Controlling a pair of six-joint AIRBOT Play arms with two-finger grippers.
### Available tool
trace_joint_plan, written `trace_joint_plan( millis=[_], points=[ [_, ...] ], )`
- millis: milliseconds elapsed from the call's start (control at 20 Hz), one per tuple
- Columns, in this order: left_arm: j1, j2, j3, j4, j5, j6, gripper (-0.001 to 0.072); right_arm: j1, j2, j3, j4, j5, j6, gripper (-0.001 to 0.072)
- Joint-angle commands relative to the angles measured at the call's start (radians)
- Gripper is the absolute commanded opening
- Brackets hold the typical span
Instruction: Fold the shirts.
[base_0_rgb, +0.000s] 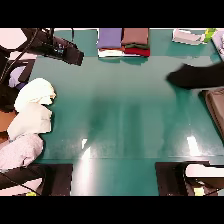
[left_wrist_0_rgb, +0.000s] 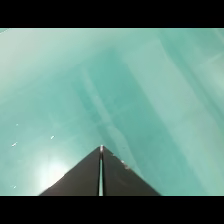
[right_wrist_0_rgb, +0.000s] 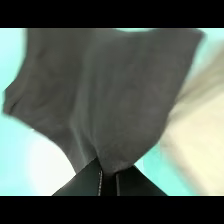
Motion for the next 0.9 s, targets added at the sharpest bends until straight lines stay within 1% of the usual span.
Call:
trace_joint_plan(
  millis=[0, 150, 250, 450, 500, 650, 850],
  points=[
    [-0.003, 0.0, 0.0, -0.018, 0.005, -0.005, 0.003, -0.206, 0.009, -0.01, 0.045, 0.001, -0.014, 0.0017],
    [-0.003, 0.0, 0.0, -0.026, 0.005, -0.005, 0.003, -0.254, 0.002, -0.01, 0.045, -0.021, -0.022, 0.0017],
    [-0.003, 0.0, 0.0, -0.029, 0.005, -0.005, 0.0029, -0.252, 0.006, -0.009, 0.049, -0.04, -0.022, 0.0017],
    [-0.003, 0.0, 0.0, -0.03, 0.003, -0.004, 0.003, -0.247, 0.042, 0.024, 0.136, -0.089, -0.023, 0.0017],
    [-0.003, 0.0, 0.0, -0.03, 0.002, -0.004, 0.003, -0.247, 0.041, 0.061, 0.151, -0.079, -0.023, 0.0017],
    [-0.003, 0.0, 0.0, -0.029, 0.002, -0.004, 0.0029, -0.247, 0.042, 0.172, 0.133, -0.011, -0.038, 0.0017],
    [-0.003, 0.0, 0.0, -0.029, -0.005, -0.003, 0.003, -0.247, 0.045, 0.219, 0.021, 0.093, -0.048, 0.0017]
  ],
)
